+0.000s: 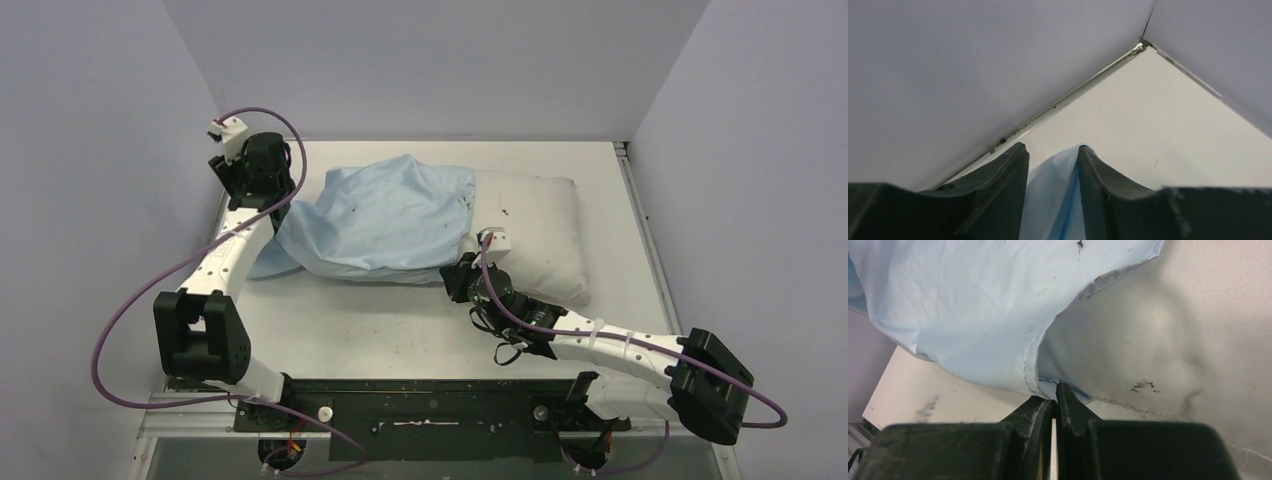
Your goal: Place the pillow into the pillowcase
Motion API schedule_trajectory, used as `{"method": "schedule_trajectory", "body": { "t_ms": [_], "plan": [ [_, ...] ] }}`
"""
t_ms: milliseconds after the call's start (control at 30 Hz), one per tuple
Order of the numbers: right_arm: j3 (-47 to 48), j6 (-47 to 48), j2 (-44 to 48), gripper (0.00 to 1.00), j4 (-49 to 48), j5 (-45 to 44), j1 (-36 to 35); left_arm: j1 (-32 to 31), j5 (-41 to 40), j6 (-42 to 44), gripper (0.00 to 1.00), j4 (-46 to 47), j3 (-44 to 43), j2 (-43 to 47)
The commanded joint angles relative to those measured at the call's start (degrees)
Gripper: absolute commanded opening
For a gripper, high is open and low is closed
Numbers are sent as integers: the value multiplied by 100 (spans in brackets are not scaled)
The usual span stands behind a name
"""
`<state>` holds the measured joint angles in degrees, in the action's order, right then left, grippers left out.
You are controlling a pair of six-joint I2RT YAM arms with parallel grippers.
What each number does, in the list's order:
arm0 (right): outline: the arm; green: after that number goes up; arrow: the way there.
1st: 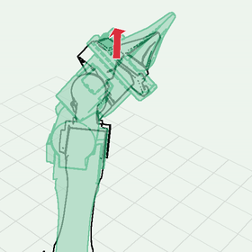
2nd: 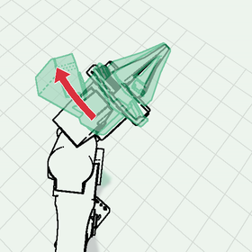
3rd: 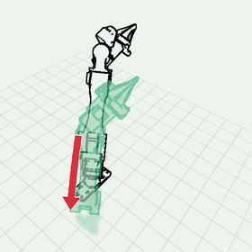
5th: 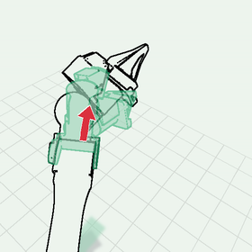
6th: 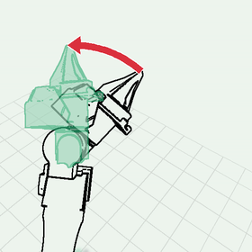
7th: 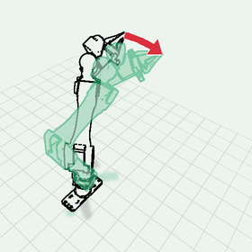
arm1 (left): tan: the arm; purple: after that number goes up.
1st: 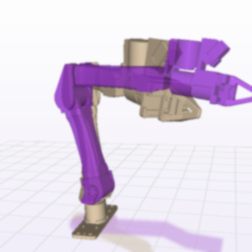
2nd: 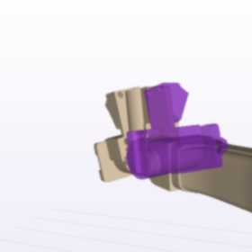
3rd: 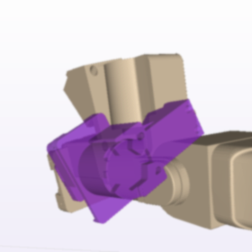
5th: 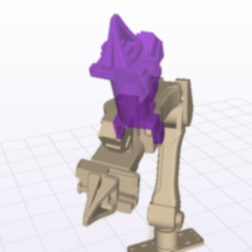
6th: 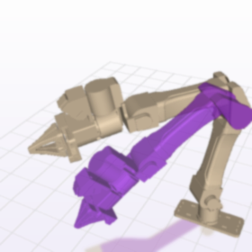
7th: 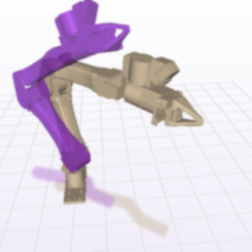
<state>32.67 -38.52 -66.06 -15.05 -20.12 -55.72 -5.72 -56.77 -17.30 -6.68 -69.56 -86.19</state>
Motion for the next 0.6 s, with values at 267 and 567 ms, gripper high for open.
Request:
{"method": "schedule_trajectory", "body": {
  "t_ms": [267,567],
  "plan": [
    [287,323,57,2,-218,625,124,-144,3112,-236,48,-411,-211,1253],
    [805,600,306,44,830,1217,639,-1892,4014,75,53,-1115,-176,1500]
  ]
}}
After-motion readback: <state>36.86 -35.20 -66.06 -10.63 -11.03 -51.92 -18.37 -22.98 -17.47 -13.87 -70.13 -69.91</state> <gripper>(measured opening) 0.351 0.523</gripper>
